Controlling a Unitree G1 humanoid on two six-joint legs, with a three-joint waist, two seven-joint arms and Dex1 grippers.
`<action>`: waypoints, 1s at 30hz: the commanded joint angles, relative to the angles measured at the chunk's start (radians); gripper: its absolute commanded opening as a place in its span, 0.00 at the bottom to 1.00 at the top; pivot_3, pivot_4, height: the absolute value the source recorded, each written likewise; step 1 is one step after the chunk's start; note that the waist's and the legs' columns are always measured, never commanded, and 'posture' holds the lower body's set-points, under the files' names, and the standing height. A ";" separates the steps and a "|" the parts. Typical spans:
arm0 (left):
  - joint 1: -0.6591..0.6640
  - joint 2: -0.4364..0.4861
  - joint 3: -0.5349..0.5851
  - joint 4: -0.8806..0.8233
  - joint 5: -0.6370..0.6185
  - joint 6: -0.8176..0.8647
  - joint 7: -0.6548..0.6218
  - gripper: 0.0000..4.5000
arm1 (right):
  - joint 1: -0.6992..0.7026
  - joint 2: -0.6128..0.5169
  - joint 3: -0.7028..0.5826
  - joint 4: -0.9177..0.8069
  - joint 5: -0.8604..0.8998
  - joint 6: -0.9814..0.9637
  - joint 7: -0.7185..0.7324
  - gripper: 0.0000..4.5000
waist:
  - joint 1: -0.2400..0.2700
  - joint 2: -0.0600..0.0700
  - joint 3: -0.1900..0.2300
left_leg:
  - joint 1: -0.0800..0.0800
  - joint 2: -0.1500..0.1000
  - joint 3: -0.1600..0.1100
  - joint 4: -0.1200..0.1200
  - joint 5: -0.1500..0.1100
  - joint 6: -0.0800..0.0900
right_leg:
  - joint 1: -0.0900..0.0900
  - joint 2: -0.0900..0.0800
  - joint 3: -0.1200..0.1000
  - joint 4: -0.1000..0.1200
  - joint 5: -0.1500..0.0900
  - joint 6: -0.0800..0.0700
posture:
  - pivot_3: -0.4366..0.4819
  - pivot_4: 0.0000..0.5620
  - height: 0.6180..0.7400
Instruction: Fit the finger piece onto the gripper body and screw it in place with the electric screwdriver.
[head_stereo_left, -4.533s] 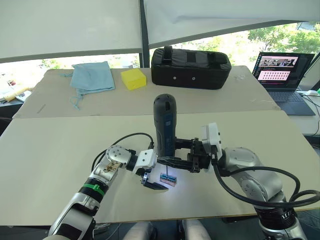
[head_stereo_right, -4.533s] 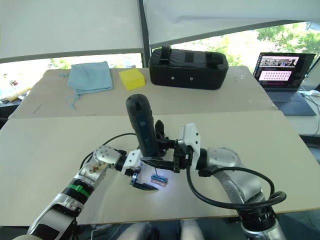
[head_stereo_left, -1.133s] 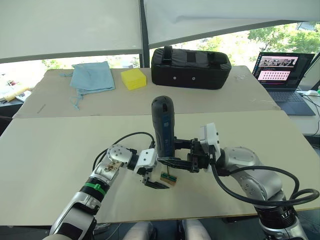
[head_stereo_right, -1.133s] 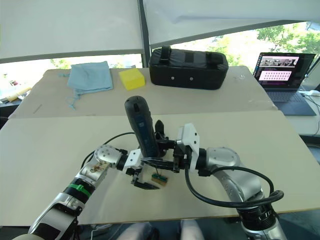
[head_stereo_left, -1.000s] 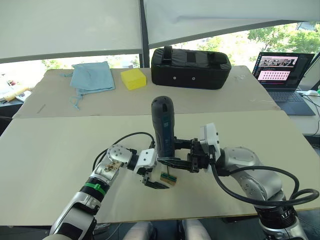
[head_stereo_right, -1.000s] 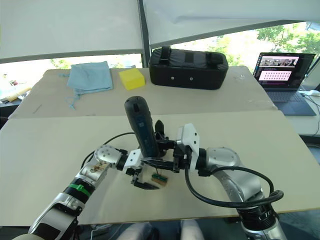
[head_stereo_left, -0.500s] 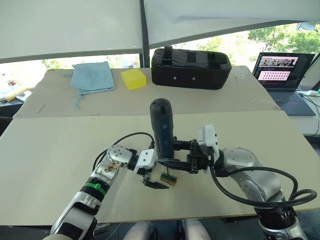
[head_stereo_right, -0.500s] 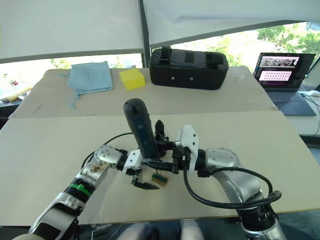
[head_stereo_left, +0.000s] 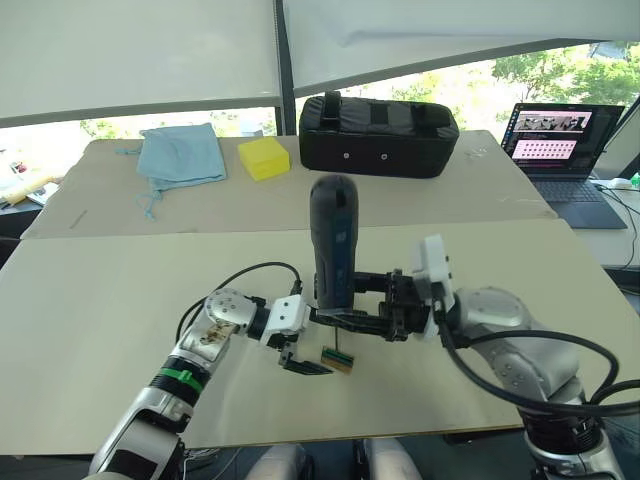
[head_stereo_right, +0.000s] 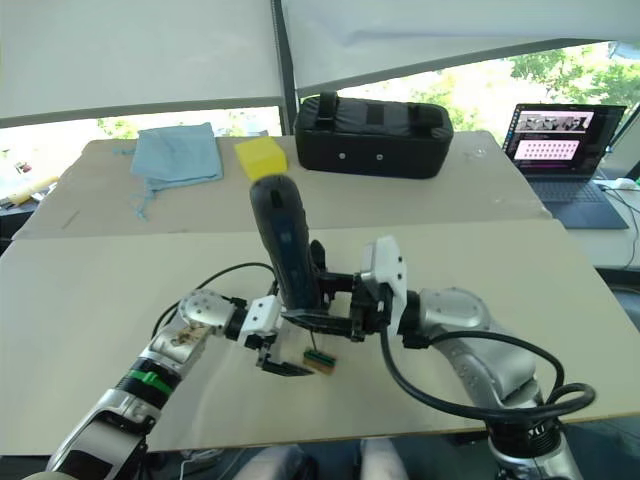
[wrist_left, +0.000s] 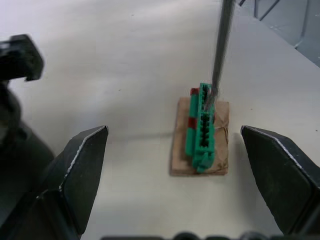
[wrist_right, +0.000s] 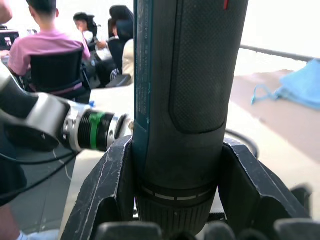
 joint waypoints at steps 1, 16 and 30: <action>0.048 0.051 0.068 -0.105 -0.058 0.078 0.030 1.00 | -0.056 -0.013 -0.087 -0.083 0.110 0.043 -0.054 0.43 | 0.001 0.000 0.000 | 0.000 0.000 0.000 0.000 0.000 0.000 | 0.000 0.000 0.000 0.000 0.000 0.000 | 0.48 0.27 1.00; 0.122 -0.120 0.101 -0.218 -0.018 0.353 0.481 1.00 | -0.048 -0.088 -0.132 -0.124 0.170 0.083 -0.119 0.43 | 0.011 0.000 0.000 | 0.000 0.000 0.000 0.001 0.000 0.000 | 0.002 0.000 0.000 -0.001 0.000 0.000 | 0.48 0.27 1.00; -0.104 -0.239 0.054 0.221 0.064 0.080 0.432 0.51 | -0.014 -0.126 -0.130 -0.134 0.148 0.074 -0.113 0.43 | 0.037 0.000 0.000 | 0.003 0.000 0.000 0.001 0.000 0.000 | 0.006 -0.001 -0.001 -0.002 0.000 0.000 | 0.48 0.27 1.00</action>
